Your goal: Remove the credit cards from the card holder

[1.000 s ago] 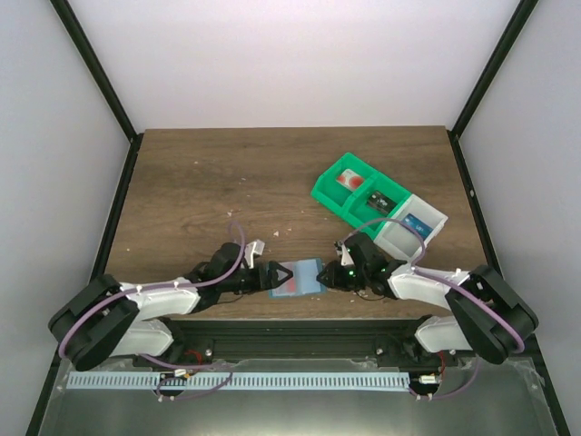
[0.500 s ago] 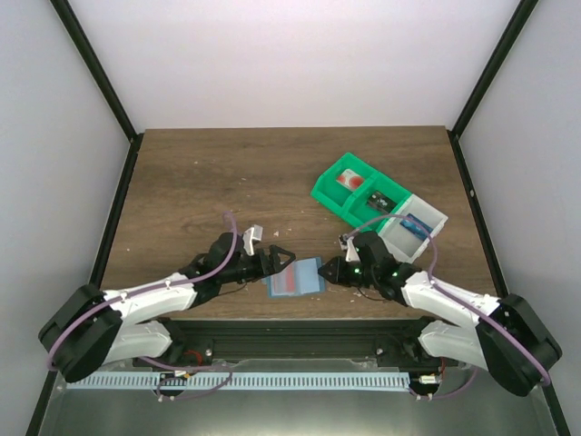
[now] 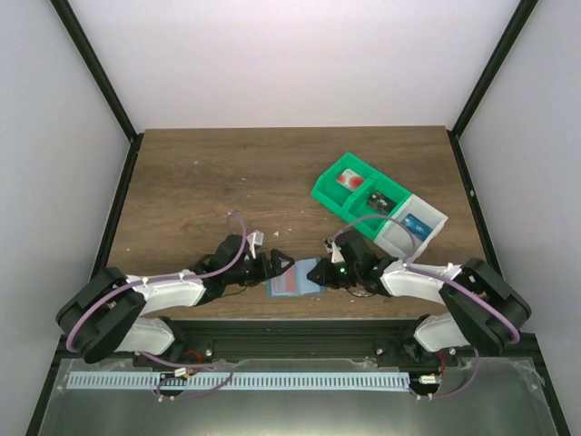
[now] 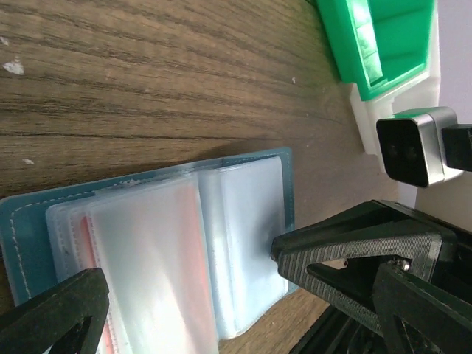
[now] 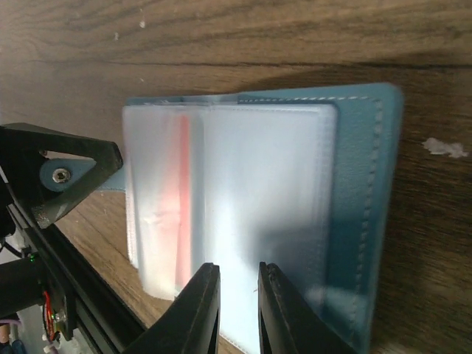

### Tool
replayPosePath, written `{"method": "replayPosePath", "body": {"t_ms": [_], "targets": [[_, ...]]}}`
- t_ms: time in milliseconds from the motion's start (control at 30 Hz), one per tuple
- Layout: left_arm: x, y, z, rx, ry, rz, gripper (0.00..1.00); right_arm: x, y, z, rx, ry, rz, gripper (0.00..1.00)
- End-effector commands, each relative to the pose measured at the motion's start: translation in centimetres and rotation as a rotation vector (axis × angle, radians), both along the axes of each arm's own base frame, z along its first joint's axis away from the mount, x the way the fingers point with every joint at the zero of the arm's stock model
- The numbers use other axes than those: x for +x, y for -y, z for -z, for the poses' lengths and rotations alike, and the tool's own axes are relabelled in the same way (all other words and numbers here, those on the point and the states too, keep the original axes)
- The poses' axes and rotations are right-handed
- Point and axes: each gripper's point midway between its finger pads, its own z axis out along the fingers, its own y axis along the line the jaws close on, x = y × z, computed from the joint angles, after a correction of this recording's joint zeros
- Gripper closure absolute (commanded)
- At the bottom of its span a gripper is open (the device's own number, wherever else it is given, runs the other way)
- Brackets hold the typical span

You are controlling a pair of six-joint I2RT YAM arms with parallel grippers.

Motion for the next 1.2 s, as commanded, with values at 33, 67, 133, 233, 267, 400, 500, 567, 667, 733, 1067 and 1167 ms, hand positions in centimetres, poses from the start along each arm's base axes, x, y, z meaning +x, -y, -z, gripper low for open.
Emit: {"method": "replayPosePath", "body": {"t_ms": [33,67,133,233,267,400,500,567,667,733,1067,1167], "targets": [[0.6,0.6,0.3,-0.008,0.022,0.015,0.00,-0.1,-0.3,1.1,-0.019,0.010,0.000,0.83],[0.7,0.5,0.7,0.007,0.013,0.015,0.00,-0.3,-0.1,1.5,-0.028,-0.001,-0.001,0.83],[0.7,0.7,1.1,0.013,0.003,0.026,0.01,-0.7,0.2,2.1,-0.039,-0.012,0.001,0.83],[0.7,0.9,1.2,0.005,0.001,0.028,0.01,-1.0,0.4,2.5,-0.044,-0.020,0.004,0.83],[0.7,0.9,1.3,0.003,-0.001,0.028,0.01,-1.1,0.4,2.5,-0.044,-0.022,0.003,0.83],[0.6,1.5,0.7,-0.031,-0.003,0.048,0.01,-1.1,0.3,2.4,-0.040,-0.019,-0.001,0.83],[0.4,1.8,0.4,-0.048,-0.015,0.059,0.01,-1.0,0.3,2.5,-0.044,-0.016,0.002,0.83],[0.2,2.1,0.0,-0.072,-0.020,0.070,0.01,-1.0,0.3,2.7,-0.048,-0.020,0.002,0.83],[-0.1,2.6,-0.5,-0.111,-0.029,0.083,0.01,-1.1,0.3,2.9,-0.052,-0.027,-0.001,0.83],[-0.3,3.0,-0.9,-0.128,-0.033,0.095,0.01,-1.2,0.3,3.1,-0.057,-0.031,0.000,0.83],[-1.0,4.8,-3.4,-0.202,-0.012,0.131,0.01,-1.0,0.6,2.8,-0.062,-0.011,0.018,0.83],[-1.2,5.2,-3.9,-0.238,-0.014,0.143,0.02,-0.9,0.6,2.5,-0.059,-0.001,0.023,0.83]]}}
